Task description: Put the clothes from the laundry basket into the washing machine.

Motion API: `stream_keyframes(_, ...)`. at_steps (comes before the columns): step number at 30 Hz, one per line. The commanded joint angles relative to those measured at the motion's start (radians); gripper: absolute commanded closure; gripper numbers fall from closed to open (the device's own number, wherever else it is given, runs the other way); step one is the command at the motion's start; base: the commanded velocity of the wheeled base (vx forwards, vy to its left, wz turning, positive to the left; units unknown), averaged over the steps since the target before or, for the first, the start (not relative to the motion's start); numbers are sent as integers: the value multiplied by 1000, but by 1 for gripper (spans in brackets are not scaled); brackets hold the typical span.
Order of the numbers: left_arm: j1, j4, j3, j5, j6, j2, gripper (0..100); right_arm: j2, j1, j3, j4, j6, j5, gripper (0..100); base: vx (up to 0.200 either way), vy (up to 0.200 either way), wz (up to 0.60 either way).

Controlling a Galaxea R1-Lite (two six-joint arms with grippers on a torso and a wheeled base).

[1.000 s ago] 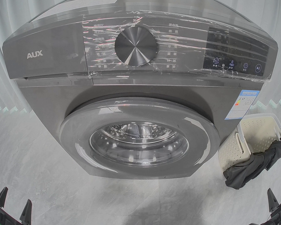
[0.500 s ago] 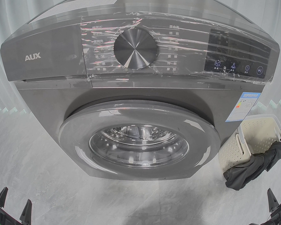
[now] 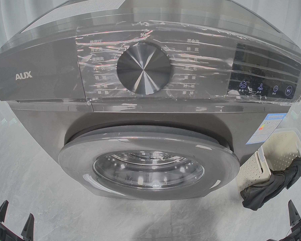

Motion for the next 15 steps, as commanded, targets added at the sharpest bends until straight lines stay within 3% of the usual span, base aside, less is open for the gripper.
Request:
stream_keyframes(1, 0, 1, 15, 0, 0, -18, 0, -12, -2, -125, -81, 21, 13, 0, 0, 0, 0)
stream_keyframes(3, 0, 1, 16, 0, 2, -18, 0, 15, 3, -209, -54, 16, 45, 0, 0, 0, 0)
stream_keyframes(5, 0, -1, 15, 0, 2, -18, 0, 48, 1, -240, -1, 5, 111, 0, 0, 0, 0)
stream_keyframes(9, 0, 1, 15, 0, 2, -18, 0, 88, 0, -226, 94, -47, 263, 0, 0, 0, 0)
stream_keyframes(15, 0, 1, 15, 0, 2, -18, 0, 203, 7, -216, 186, -128, 401, 0, 0, 0, 0)
